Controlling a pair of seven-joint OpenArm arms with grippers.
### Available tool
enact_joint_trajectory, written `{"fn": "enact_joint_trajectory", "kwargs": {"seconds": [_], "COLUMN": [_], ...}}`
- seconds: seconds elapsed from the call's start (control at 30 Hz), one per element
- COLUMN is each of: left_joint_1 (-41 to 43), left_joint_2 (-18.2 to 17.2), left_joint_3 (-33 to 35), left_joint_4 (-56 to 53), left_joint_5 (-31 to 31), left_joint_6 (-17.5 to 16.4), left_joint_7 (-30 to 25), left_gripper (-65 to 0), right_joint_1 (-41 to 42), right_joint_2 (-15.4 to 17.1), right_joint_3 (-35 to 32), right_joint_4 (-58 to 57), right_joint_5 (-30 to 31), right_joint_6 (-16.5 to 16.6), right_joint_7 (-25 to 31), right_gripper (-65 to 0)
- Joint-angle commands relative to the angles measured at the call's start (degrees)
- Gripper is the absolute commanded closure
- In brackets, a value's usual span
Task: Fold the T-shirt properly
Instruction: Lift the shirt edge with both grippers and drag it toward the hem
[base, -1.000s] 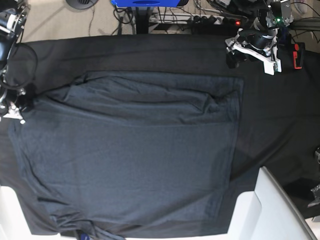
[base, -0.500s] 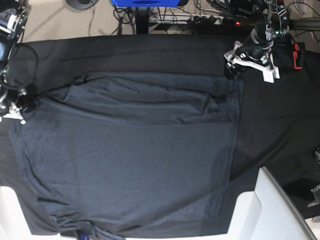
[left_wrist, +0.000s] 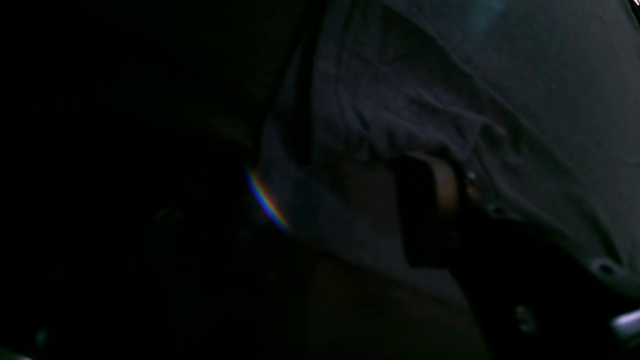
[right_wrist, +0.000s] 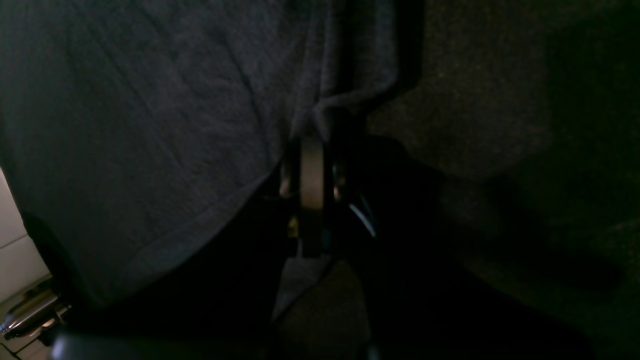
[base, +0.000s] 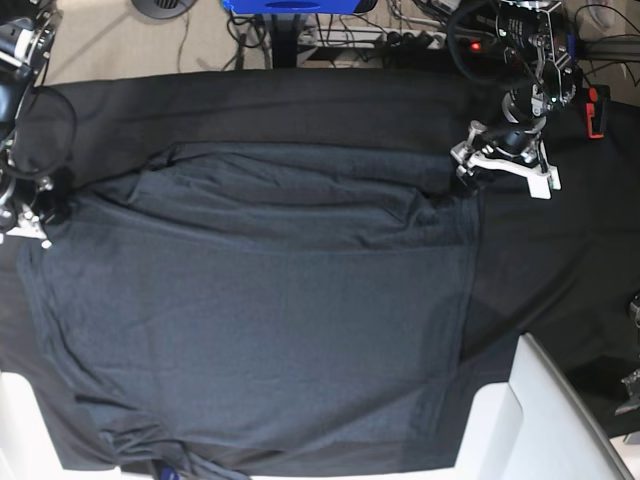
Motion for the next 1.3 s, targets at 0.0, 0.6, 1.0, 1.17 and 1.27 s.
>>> {"fn": "enact_joint_trajectory", "kwargs": {"seconds": [0.0, 0.6, 1.0, 1.17, 1.27], "left_joint_1": [0.32, 5.07, 6.74, 10.52, 12.54], "left_joint_2": [0.1, 0.8, 0.8, 0.8, 0.8], "left_joint_3": [0.27, -4.74, -9.75, -10.46, -10.46], "left_joint_4": [-0.4, 14.72, 23.51, 25.62, 26.76], "left_joint_5": [0.33, -0.1, -0.1, -0.1, -0.1], "left_joint_6": [0.87, 0.87, 0.87, 0.87, 0.87], "left_joint_7": [3.06, 11.68, 21.0, 21.0, 21.0], "left_gripper": [-37.4, 0.0, 0.0, 0.0, 0.0], "right_joint_1": [0.72, -4.38, -8.25, -10.09, -12.2], "right_joint_2": [1.04, -0.19, -0.45, -0.45, -0.45], "right_joint_3": [0.23, 0.32, 6.39, 10.34, 10.52], "right_joint_4": [0.68, 13.08, 23.71, 26.97, 29.34], "right_joint_5": [0.18, 0.36, 0.36, 0.36, 0.36], "right_joint_6": [0.09, -1.76, -5.89, -5.98, -5.98], "right_joint_7": [-0.2, -3.1, -11.54, -16.9, -18.57], "right_gripper": [-0.2, -0.3, -0.3, -0.3, -0.3]}}
